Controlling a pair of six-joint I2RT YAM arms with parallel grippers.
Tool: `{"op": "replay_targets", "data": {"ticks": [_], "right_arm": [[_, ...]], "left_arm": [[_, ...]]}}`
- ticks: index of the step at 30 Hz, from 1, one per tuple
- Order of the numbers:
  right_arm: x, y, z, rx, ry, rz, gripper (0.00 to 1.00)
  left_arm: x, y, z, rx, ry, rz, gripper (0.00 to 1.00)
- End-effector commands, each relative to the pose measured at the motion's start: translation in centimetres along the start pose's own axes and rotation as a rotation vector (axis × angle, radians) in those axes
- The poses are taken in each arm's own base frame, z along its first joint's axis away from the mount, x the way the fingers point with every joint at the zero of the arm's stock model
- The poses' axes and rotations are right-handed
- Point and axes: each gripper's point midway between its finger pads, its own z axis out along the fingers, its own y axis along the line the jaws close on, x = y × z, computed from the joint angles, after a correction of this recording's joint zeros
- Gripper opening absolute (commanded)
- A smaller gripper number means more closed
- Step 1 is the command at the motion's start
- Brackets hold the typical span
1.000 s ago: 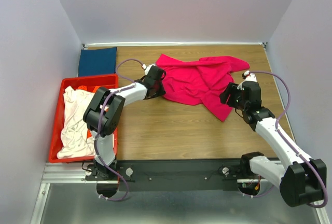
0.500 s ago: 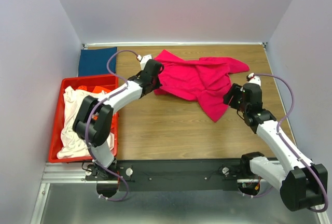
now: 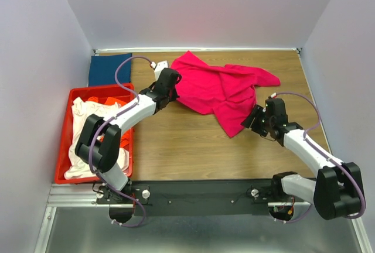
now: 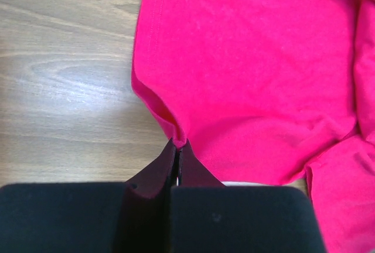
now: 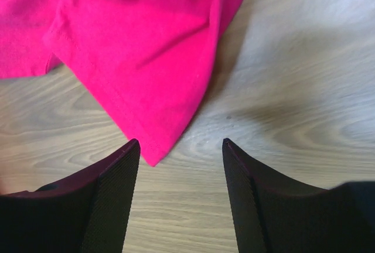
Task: Fold and stack the t-shirts
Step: Flatten the tshirt out
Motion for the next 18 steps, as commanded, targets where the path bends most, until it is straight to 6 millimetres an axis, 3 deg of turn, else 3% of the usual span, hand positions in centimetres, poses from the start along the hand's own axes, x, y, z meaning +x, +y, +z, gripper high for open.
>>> {"op": "replay_targets", "data": {"ticks": [1,18], "right_arm": [[1.6,1.4,0.6,-0.098,0.045,0.121,0.64],[3.2,0.5,3.5,-0.11,0.033,0.295,0.5]], "left_arm": [[-0.4,-0.4,-0.3,0.023,-0.026,0.0,0.0],[-0.5,0.0,-0.8,0.022,-0.041,-0.004,0.0]]}}
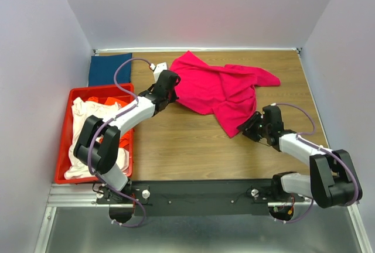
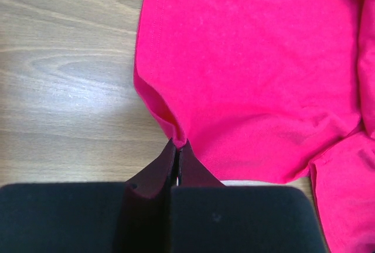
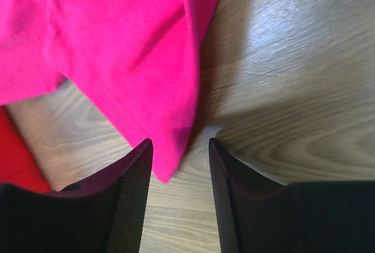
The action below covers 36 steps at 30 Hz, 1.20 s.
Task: Fold and stack the t-shirts
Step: Flatten the tshirt out
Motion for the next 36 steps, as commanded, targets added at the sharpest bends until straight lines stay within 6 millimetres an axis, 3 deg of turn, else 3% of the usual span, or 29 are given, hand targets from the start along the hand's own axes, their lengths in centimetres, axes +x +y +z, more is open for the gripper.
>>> {"op": "replay_targets", "data": {"ticks": [1,10,15,17,18,22,23,24,25,26,27,29,30,31,32,33,34,35,36], "right_arm": [[-0.2,0.1,0.7,-0.028,-0.025,0.047,0.5],[-0.4,-0.6,1.4,-0.022,-0.06,0.089,0.41],[-1.0,-0.4,1.3,-0.023,-0.086,0.072,0.12],[-2.1,0.2,0.7,-0.03,-0.127,0.041,0.01],[-3.0,0.9,0.4,-0.048,-0.156,0.025,0.01],[-9.1,4.6,-2.1,-0.07,-0.303,-0.055,0.01],[-12.7,6.7,-3.7,-0.096,-0.391,-0.086,0.01],[-14.3,7.4,-4.5,-0.099,-0.426,-0.101,0.01],[-18.0,9.3,-6.3,-0.113,-0.51,-0.134,0.01],[-19.7,10.2,-7.1,-0.123,-0.544,-0.128,0.01],[-21.2,10.1,-7.1,-0.098,-0.555,-0.139,0.01],[-26.7,13.3,-11.0,-0.17,-0.666,-0.131,0.01],[-28.3,14.4,-12.2,-0.195,-0.701,-0.128,0.01],[-29.7,15.6,-13.6,-0.222,-0.735,-0.133,0.01],[-31.0,16.4,-14.3,-0.238,-0.754,-0.157,0.01],[-33.1,19.6,-17.9,-0.298,-0.832,-0.197,0.01],[-34.0,20.5,-19.0,-0.31,-0.861,-0.217,0.01],[-34.8,21.8,-21.0,-0.323,-0.91,-0.262,0.01],[-35.7,23.8,-23.9,-0.359,-0.971,-0.298,0.01]], "left_arm": [[-1.1,-0.3,-0.7,0.016,-0.039,-0.004,0.0],[-1.0,-0.2,-0.8,0.012,-0.04,-0.003,0.0],[-1.9,0.0,-0.8,0.017,-0.047,-0.008,0.0],[-3.3,0.6,-0.9,0.013,-0.065,-0.015,0.0],[-3.6,0.5,-1.0,0.017,-0.072,-0.009,0.0],[-8.5,1.9,-1.3,-0.012,-0.141,-0.012,0.0],[-10.6,1.6,-1.8,-0.009,-0.171,-0.009,0.0],[-11.9,1.5,-2.0,-0.009,-0.191,-0.006,0.0],[-14.5,1.5,-2.3,-0.01,-0.223,-0.018,0.0],[-16.4,1.2,-2.6,-0.001,-0.255,-0.024,0.0],[-16.9,1.4,-2.1,-0.016,-0.241,-0.006,0.0],[-22.3,1.1,-4.0,-0.008,-0.32,-0.033,0.0],[-24.0,1.2,-4.6,-0.007,-0.347,-0.043,0.0],[-25.7,1.2,-5.4,-0.005,-0.374,-0.047,0.0],[-29.1,1.1,-7.2,0.003,-0.435,-0.067,0.0],[-30.7,1.1,-8.3,0.014,-0.467,-0.075,0.0],[-33.3,0.6,-10.8,0.038,-0.531,-0.083,0.0],[-34.7,1.0,-12.1,0.037,-0.568,-0.092,0.0],[-35.8,1.0,-13.5,0.046,-0.604,-0.097,0.0]]}}
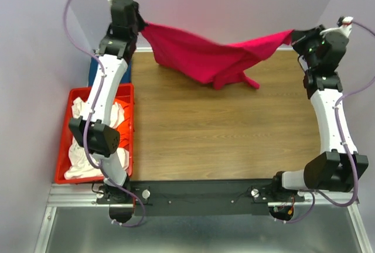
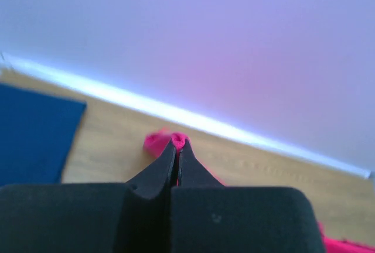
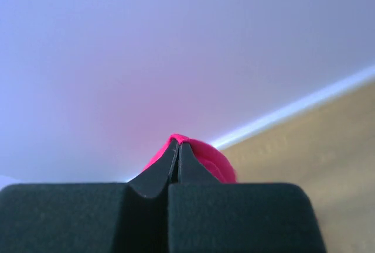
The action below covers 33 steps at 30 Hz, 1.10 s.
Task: Fold and stack the t-shirts
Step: Flatten the tshirt out
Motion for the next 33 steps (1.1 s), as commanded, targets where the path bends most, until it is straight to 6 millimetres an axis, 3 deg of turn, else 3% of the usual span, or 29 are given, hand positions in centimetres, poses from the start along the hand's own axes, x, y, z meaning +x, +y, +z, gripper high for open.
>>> {"op": "replay_targets", "data": {"ticks": [1,3,4,5,6,7,10,13,14,17,19,22,25,27,29,31,33], "right_arm": [[-7.8,5.8,-1.3,-0.123,-0.154,-0.138,0.01],[-11.0,7.2,-3.2,-0.129,-0.245,-0.193,0.01],[-12.8,8.3,-4.4,-0.138,-0.296,-0.216,0.01],[-13.9,8.9,-5.4,-0.137,-0.331,-0.236,0.01],[-16.0,10.1,-8.1,-0.142,-0.402,-0.281,0.01],[-16.5,9.7,-9.1,-0.105,-0.421,-0.297,0.01],[-20.5,11.7,-15.2,-0.092,-0.571,-0.362,0.01],[-22.8,12.8,-19.4,-0.075,-0.661,-0.436,0.01],[-23.6,13.5,-21.2,-0.084,-0.696,-0.452,0.01],[-25.3,15.0,-25.0,-0.092,-0.771,-0.515,0.01],[-26.0,16.1,-26.7,-0.117,-0.803,-0.536,0.01],[-26.8,17.0,-27.5,-0.13,-0.827,-0.56,0.01],[-26.8,17.0,-25.8,-0.126,-0.807,-0.583,0.01],[-26.5,16.4,-24.1,-0.109,-0.779,-0.585,0.01],[-25.4,15.4,-21.0,-0.094,-0.72,-0.596,0.01],[-23.8,14.0,-17.2,-0.08,-0.644,-0.6,0.01],[-21.3,12.0,-13.6,-0.066,-0.549,-0.606,0.01]], "left_arm": [[-8.6,-0.4,-4.0,0.038,-0.151,0.006,0.0],[-11.2,-0.6,-5.9,0.065,-0.219,0.005,0.0],[-13.3,-0.8,-8.4,0.083,-0.272,0.0,0.0],[-14.0,-0.8,-9.3,0.09,-0.296,0.006,0.0],[-15.2,-0.6,-11.8,0.105,-0.333,0.008,0.0],[-15.5,-0.8,-11.9,0.118,-0.346,0.009,0.0],[-18.2,-1.1,-19.1,0.217,-0.473,-0.017,0.0],[-19.1,-1.3,-23.3,0.283,-0.523,-0.023,0.0],[-19.8,-1.2,-25.6,0.303,-0.553,-0.025,0.0],[-20.1,-1.5,-28.9,0.366,-0.58,-0.015,0.0],[-20.1,-1.8,-30.0,0.401,-0.583,-0.004,0.0],[-19.9,-2.3,-30.2,0.43,-0.574,0.005,0.0],[-19.3,-2.8,-29.1,0.443,-0.54,0.016,0.0],[-18.0,-2.9,-26.7,0.427,-0.489,0.023,0.0],[-16.2,-2.7,-23.3,0.392,-0.424,0.038,0.0],[-13.2,-2.0,-18.9,0.335,-0.343,0.05,0.0],[-10.9,-1.8,-15.8,0.318,-0.297,0.062,0.0]]}}
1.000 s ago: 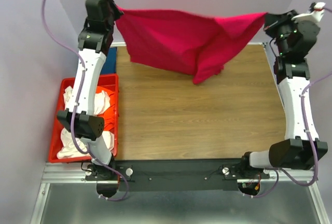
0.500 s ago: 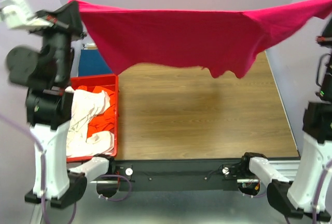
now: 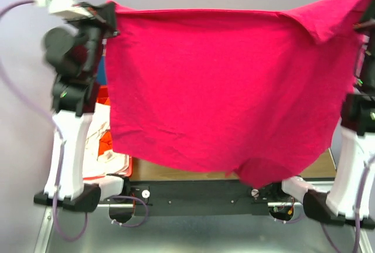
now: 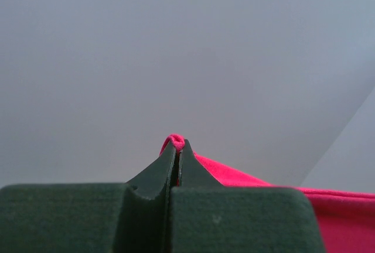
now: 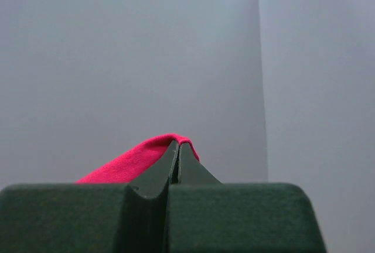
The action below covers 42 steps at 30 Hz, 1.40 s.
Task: Fold and stack the t-shirts
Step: Flatten the tshirt out, then fold the tshirt
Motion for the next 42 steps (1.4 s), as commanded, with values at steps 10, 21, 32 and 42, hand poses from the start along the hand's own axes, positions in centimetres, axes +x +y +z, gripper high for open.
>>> {"op": "replay_targets", "data": {"ticks": [10,21,32,42], "right_arm": [[37.7,-1.6,-3.4,-0.064,0.595,0.014,0.01],[58.6,-4.0,-10.6,0.005,0.9,0.057,0.01],[59.6,-4.2,-11.6,0.018,0.965,0.067,0.01],[55.8,-4.1,-12.1,0.066,1.026,0.077,0.01]], "left_arm": [[37.4,13.4,7.8,-0.219,0.586,0.009,0.0],[54.3,18.0,9.2,-0.232,0.847,-0.033,0.0],[56.6,19.3,9.9,-0.186,0.894,-0.063,0.0],[55.0,19.9,10.5,-0.173,0.879,-0.074,0.0]]}}
